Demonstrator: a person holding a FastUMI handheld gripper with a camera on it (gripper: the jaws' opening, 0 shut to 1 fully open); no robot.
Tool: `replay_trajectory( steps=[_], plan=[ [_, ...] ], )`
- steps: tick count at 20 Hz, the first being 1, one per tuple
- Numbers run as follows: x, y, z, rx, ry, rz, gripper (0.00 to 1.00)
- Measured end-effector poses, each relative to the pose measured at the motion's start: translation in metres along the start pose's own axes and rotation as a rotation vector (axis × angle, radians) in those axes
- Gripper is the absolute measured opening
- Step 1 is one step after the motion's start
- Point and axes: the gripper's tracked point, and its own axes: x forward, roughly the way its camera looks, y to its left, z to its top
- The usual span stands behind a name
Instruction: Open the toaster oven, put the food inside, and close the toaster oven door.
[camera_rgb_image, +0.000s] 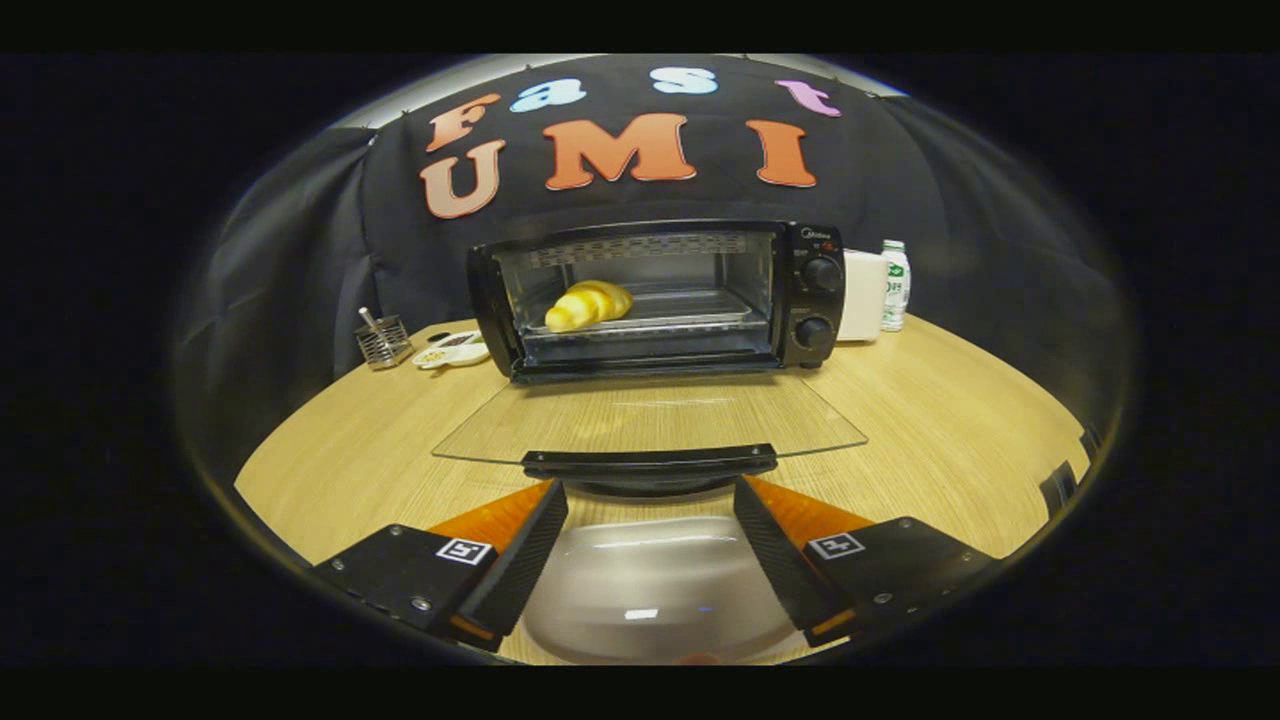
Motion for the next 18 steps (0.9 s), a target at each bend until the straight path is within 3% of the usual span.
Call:
replay_trajectory(
  steps=[10, 18],
  plan=[
    [0.007, -0.006, 0.007, -0.036, -0.01, -0.045, 0.99],
    [-0.006, -0.004, 0.055, -0.007, -0.106, -0.039, 0.99]
  ],
)
